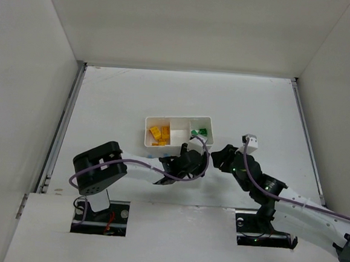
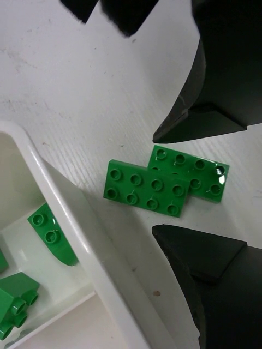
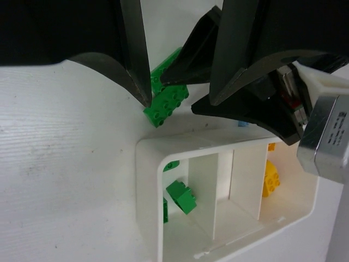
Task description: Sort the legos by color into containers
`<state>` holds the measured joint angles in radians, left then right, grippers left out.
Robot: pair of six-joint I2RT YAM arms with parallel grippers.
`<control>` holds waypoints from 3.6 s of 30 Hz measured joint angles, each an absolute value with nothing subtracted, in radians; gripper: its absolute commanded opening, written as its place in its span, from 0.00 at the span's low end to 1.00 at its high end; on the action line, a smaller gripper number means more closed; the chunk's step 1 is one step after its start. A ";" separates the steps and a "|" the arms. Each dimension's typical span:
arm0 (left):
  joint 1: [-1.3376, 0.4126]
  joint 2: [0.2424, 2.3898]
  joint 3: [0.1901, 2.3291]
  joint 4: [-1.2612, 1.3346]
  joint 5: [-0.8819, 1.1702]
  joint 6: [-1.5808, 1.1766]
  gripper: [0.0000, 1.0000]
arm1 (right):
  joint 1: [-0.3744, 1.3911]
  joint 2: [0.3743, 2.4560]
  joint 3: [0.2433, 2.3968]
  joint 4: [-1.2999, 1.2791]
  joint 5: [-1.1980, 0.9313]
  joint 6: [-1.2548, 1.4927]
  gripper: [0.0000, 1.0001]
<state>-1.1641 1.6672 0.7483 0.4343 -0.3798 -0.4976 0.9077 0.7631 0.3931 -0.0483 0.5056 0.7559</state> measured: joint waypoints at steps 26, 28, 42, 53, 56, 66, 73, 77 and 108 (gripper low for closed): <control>-1.158 1.464 0.723 0.456 -0.401 -0.509 0.21 | 0.953 0.878 0.376 -0.160 0.506 0.828 0.60; -1.148 1.411 0.724 0.462 -0.407 -0.510 0.22 | 0.979 0.902 0.383 -0.176 0.511 0.844 0.60; -0.934 1.754 1.019 0.395 -0.392 -0.487 0.50 | 1.123 1.124 0.494 -0.216 0.533 0.926 0.77; -0.912 1.551 0.954 0.339 -0.398 -0.492 1.00 | 1.140 1.324 0.578 -0.223 0.555 0.962 0.71; -0.904 1.413 0.921 0.330 -0.412 -0.495 1.00 | 1.131 1.344 0.585 -0.226 0.559 0.969 0.71; -0.894 1.048 0.905 0.227 -0.408 -0.542 1.00 | 1.067 1.420 0.632 -0.227 0.564 0.973 0.65; -0.794 0.900 0.916 0.127 -0.398 -0.628 1.00 | 1.031 1.449 0.655 -0.225 0.566 0.966 0.47; -0.741 0.857 0.932 0.088 -0.397 -0.665 1.00 | 1.029 1.433 0.640 -0.228 0.569 0.982 0.71; -0.648 0.899 0.829 0.078 -0.345 -0.704 1.00 | 1.067 1.039 0.689 -0.435 0.596 0.901 0.19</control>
<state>-0.6483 0.8989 0.8288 0.0780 -0.3447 -0.7036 1.0668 1.0393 0.6888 -0.4351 0.5957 0.9009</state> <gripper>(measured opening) 0.997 0.406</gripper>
